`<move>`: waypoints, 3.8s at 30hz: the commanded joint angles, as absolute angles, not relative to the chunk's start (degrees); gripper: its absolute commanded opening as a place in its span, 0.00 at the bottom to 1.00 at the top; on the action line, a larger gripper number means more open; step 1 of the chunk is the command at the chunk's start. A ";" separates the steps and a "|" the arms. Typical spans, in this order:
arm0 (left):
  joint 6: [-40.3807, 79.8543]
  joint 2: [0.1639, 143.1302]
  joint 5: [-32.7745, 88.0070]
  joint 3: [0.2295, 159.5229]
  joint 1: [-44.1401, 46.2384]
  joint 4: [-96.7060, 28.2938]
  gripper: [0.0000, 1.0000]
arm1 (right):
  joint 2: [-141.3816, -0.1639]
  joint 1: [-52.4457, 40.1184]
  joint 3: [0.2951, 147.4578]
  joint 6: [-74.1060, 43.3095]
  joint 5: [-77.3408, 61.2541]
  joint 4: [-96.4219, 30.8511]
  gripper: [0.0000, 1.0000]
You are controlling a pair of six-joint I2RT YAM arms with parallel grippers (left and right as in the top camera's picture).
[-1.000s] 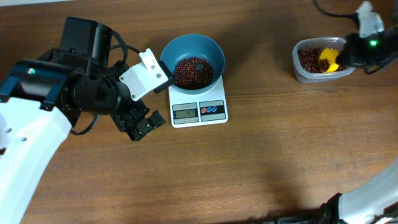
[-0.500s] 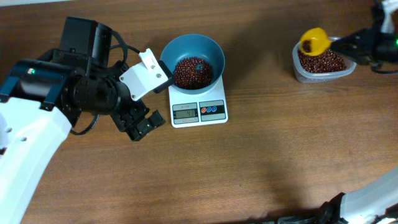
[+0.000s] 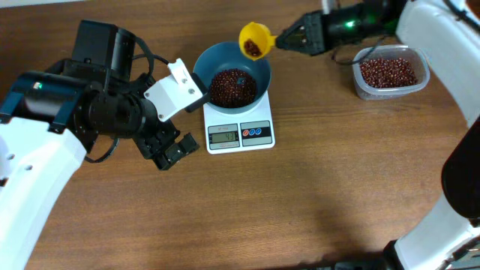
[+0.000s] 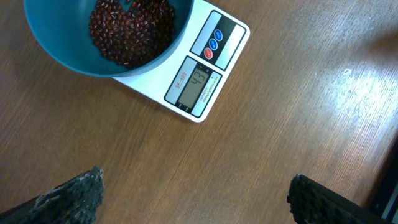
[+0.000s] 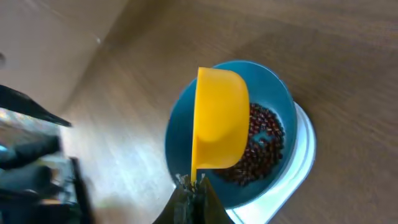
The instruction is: Scoop item into bowl and weigh 50g on scale
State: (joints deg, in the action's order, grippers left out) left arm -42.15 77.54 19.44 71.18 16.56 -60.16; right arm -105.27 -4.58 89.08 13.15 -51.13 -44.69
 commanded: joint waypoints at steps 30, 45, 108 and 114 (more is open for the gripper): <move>-41.23 77.78 19.68 72.16 16.73 -60.07 0.99 | -100.01 -21.74 95.59 22.31 -12.75 -48.56 0.04; -41.23 77.78 19.68 72.16 16.73 -60.07 0.99 | -99.90 -22.11 95.81 22.28 -13.23 -48.62 0.04; -41.23 77.78 19.68 72.16 16.73 -60.07 0.99 | -107.35 10.17 91.02 16.80 -8.84 -63.40 0.04; -41.23 77.78 19.68 72.16 16.73 -60.07 0.99 | -107.31 11.38 91.07 15.53 -14.37 -62.63 0.04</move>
